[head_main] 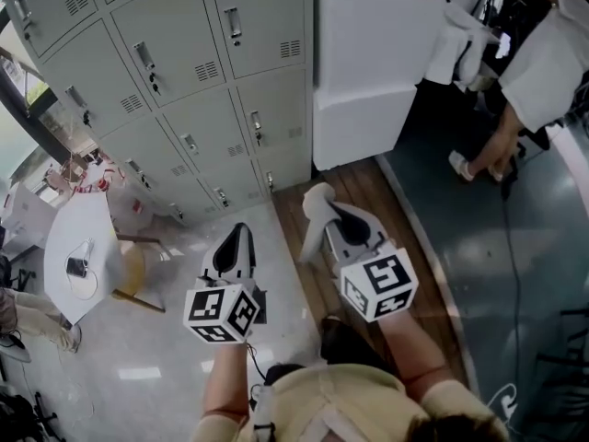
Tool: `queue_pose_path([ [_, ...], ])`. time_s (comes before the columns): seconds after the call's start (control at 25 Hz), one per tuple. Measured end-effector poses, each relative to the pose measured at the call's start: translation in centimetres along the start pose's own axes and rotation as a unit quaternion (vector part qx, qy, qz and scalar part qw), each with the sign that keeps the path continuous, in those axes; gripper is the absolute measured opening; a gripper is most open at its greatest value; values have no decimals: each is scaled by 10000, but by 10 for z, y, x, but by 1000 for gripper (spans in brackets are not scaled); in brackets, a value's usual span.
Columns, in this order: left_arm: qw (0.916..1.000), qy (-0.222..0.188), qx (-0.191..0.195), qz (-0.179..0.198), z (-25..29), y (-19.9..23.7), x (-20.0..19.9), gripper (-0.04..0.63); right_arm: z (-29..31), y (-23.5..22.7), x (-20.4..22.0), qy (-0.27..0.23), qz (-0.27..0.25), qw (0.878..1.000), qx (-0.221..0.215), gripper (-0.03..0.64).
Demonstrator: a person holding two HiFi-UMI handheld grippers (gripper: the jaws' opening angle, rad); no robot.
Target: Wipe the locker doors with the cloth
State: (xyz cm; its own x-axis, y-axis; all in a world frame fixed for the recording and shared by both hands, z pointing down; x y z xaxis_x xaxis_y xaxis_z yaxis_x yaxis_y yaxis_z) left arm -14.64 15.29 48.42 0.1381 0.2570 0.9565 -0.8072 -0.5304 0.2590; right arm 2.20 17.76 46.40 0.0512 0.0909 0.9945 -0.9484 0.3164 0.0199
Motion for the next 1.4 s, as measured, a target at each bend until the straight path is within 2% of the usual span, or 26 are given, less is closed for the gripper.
queue_pose_path([
  [0.2, 10000, 4, -41, 80, 32, -38, -24, -12, 4, -48, -26, -75, -49, 9999, -125, 6],
  [0.52, 9996, -78, -229, 129, 59, -50, -60, -12, 28, -78, -53, -155, -79, 9995, -250, 6],
  [0.88, 9994, -157, -299, 120, 104, -32, -73, -12, 82, -94, -60, -134, -209, 9991, -340, 6],
  [1.12, 9991, -239, -342, 112, 150, -6, -93, -12, 141, -110, -78, -111, -394, 9982, -449, 6],
  [1.4, 9984, -337, -413, 206, 198, 31, -127, -12, 217, -125, -112, -326, -547, 9965, -547, 6],
])
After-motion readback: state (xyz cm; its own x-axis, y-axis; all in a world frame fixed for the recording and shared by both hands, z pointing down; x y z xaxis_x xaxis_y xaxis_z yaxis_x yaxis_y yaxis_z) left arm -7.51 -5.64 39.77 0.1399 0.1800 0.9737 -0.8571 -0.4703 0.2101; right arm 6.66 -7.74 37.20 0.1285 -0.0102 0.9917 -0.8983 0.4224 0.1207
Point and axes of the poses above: the fingertips, and each gripper's own axes: z forward along the fingers, y to its left, x out of its underside, the point moved 2 cm from there along -z, backward along the fingers, and after that the axes turned 3 degrees about -z, right-handed, at the moved point
